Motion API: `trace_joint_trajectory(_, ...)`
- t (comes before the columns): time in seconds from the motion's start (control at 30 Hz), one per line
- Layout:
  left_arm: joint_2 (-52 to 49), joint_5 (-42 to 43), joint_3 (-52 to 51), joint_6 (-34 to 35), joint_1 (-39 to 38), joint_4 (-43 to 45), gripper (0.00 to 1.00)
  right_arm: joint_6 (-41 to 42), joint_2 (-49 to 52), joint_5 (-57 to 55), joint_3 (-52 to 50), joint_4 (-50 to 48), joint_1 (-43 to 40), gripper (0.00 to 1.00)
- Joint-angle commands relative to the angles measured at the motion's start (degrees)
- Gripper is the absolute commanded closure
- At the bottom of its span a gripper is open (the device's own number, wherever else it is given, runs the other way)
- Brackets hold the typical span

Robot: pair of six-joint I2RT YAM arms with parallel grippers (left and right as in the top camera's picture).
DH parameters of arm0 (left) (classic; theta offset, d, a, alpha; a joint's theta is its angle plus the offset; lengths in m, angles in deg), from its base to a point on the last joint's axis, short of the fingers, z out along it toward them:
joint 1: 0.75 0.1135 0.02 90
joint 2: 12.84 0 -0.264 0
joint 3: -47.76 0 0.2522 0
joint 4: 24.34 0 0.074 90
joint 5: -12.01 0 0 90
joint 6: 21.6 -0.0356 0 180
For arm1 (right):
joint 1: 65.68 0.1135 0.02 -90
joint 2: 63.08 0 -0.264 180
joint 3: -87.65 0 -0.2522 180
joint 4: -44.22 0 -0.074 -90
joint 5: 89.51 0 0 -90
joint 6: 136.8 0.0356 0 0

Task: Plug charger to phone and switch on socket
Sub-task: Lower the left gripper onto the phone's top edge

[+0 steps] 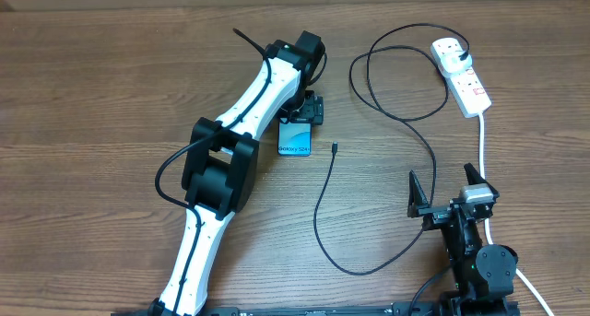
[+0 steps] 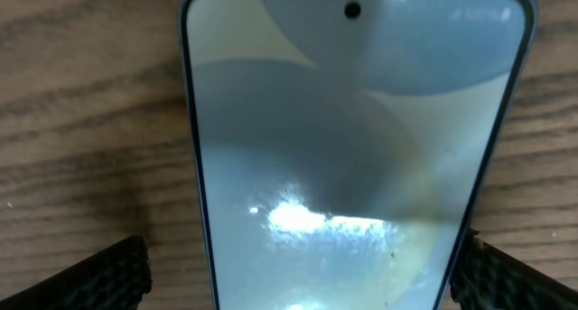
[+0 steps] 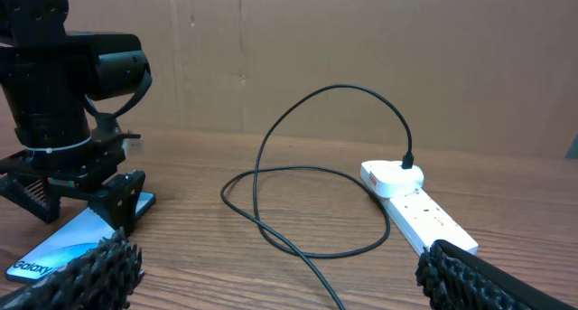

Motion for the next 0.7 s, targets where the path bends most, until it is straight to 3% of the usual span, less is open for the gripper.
trace_joint_trajectory(0.0,-0.83,-0.55,-1.33,-2.08,0.46,0.85,0.00,-0.04,-0.42,0.33,-0.61,-0.15,0.52,0.00)
trace_joint_trajectory(0.67,-0.83,1.92,-2.86,-2.03,0.31,2.27,0.00,-0.04,-0.42,0.31,-0.61,-0.15,0.52,0.00)
